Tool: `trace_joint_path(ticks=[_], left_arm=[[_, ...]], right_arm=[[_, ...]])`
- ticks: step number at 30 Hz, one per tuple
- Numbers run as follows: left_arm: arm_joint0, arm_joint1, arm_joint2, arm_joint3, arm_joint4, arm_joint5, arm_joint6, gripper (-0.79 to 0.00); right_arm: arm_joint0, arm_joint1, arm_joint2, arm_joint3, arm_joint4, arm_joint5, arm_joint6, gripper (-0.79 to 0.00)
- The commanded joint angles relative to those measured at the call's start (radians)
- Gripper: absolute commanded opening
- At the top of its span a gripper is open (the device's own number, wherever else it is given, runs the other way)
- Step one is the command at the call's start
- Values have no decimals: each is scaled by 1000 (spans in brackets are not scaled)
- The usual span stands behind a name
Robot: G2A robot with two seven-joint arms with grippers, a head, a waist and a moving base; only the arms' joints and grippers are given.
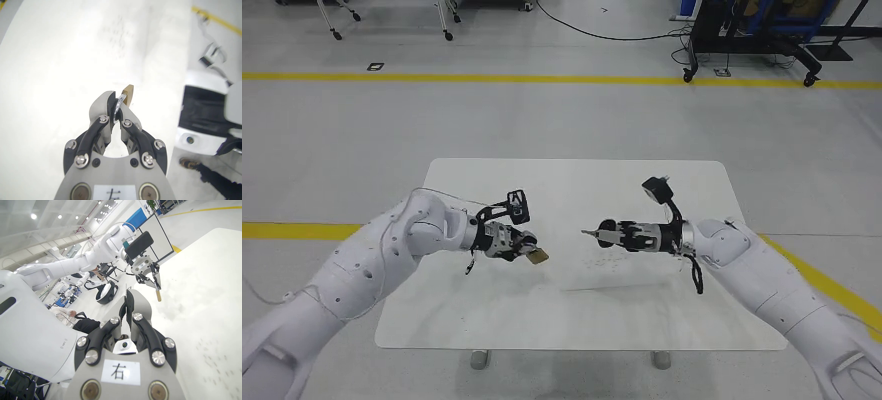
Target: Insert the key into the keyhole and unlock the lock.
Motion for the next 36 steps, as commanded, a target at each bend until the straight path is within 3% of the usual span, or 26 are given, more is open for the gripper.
trace_joint_path(ticks=[1, 7, 11, 36], left_arm=[[-9, -14, 18, 49, -180, -44, -7, -785], [-63, -76, 98, 122, -692, -44, -288, -785], [-87, -119, 177, 157, -871, -44, -299, -785], [-87, -119, 177, 157, -871, -44, -299, -785]], right_arm=[[14, -12, -13, 12, 51, -16, 12, -785], [40, -44, -46, -11, 130, -18, 13, -785], [53, -71, -57, -3, 163, -18, 13, -785], [46, -77, -67, -9, 190, -18, 8, -785]])
